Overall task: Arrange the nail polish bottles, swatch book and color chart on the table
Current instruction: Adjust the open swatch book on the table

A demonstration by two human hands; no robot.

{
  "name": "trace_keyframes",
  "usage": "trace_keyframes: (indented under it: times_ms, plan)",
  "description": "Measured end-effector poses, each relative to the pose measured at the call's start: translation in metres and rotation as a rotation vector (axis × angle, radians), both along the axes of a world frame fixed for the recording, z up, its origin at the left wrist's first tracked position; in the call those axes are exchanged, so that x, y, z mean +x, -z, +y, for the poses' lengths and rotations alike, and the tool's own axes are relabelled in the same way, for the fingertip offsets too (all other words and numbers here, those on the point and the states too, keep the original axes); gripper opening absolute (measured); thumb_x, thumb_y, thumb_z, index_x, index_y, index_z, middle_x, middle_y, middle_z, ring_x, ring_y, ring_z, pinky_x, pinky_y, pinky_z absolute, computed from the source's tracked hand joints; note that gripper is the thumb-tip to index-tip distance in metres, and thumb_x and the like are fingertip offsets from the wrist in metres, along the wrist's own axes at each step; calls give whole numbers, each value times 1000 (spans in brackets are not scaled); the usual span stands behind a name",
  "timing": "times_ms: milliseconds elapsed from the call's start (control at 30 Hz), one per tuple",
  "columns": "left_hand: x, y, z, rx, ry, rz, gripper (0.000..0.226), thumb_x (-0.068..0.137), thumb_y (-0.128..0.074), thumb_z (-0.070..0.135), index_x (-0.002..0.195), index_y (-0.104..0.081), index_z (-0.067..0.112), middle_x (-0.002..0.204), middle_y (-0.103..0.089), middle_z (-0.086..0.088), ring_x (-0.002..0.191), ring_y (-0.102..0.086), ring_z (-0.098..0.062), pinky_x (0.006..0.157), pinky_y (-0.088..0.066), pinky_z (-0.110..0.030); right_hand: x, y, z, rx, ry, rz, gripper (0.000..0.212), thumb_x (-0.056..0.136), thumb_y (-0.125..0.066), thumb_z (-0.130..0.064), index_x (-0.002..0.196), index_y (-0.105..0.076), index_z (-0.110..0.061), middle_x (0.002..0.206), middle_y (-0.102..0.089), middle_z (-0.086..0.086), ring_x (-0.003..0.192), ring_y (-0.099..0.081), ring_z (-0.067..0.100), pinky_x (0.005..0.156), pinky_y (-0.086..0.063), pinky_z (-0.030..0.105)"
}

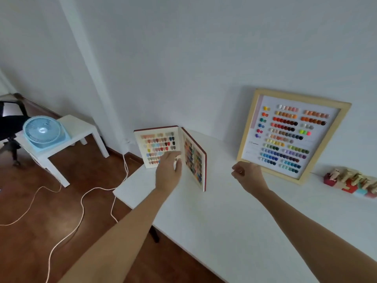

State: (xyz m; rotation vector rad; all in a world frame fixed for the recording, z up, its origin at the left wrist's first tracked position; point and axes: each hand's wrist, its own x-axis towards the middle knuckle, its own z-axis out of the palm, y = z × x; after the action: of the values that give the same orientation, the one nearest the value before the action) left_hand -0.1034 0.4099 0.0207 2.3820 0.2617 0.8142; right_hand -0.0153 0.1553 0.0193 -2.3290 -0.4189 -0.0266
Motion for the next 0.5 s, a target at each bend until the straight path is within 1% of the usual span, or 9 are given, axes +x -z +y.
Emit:
trace_keyframes:
  times_ms: [67, 133, 167, 233, 300, 400, 500]
  plan:
    - [-3, -1, 36, -26, -68, 27, 27, 94, -51, 14, 119, -61, 12, 119, -61, -8, 108, -59, -24, 88, -48, -28, -8, 0, 26, 12, 21, 13, 15, 83, -67, -11, 97, -69, -7, 89, -72, 8, 70, -62, 11, 64, -43, 11]
    - [-4, -1, 69, -58, -140, 72, 28, 93, -52, 14, 120, -60, 10, 117, -61, -12, 108, -58, -27, 88, -48, -35, -15, 2, 49, 9, 48, 44, 21, 83, -69, -15, 102, -67, -8, 92, -71, 7, 74, -63, 12, 65, -44, 12]
    - [-3, 0, 83, -82, -173, 92, 28, 93, -53, 14, 120, -60, 9, 116, -61, -14, 108, -58, -29, 88, -47, -36, -18, 4, 59, 10, 66, 68, 24, 83, -70, -17, 105, -66, -8, 93, -70, 6, 76, -63, 13, 66, -45, 14]
    - [1, 3, 106, -131, -219, 142, 31, 92, -55, 14, 122, -58, 6, 117, -61, -17, 107, -57, -32, 88, -46, -36, -23, 9, 75, 14, 105, 130, 34, 82, -71, -21, 113, -62, -10, 99, -67, 6, 81, -63, 15, 70, -49, 20]
    - [8, 7, 125, -181, -242, 188, 35, 91, -57, 15, 125, -54, 4, 120, -59, -19, 107, -58, -34, 90, -47, -38, -24, 16, 87, 13, 133, 173, 43, 82, -72, -23, 120, -58, -11, 106, -66, 7, 85, -62, 17, 78, -53, 28]
    - [23, 14, 148, -271, -258, 252, 42, 90, -59, 14, 129, -48, 2, 122, -57, -21, 109, -59, -36, 94, -49, -43, -21, 29, 98, 33, 175, 219, 53, 81, -73, -25, 128, -52, -13, 115, -64, 10, 89, -61, 18, 86, -53, 35]
    - [40, 27, 170, -301, -271, 330, 55, 89, -62, 15, 136, -39, 0, 129, -52, -23, 118, -53, -37, 102, -45, -45, -14, 39, 108, 67, 215, 274, 57, 81, -73, -26, 132, -49, -16, 120, -62, 12, 99, -64, 25, 90, -53, 43]
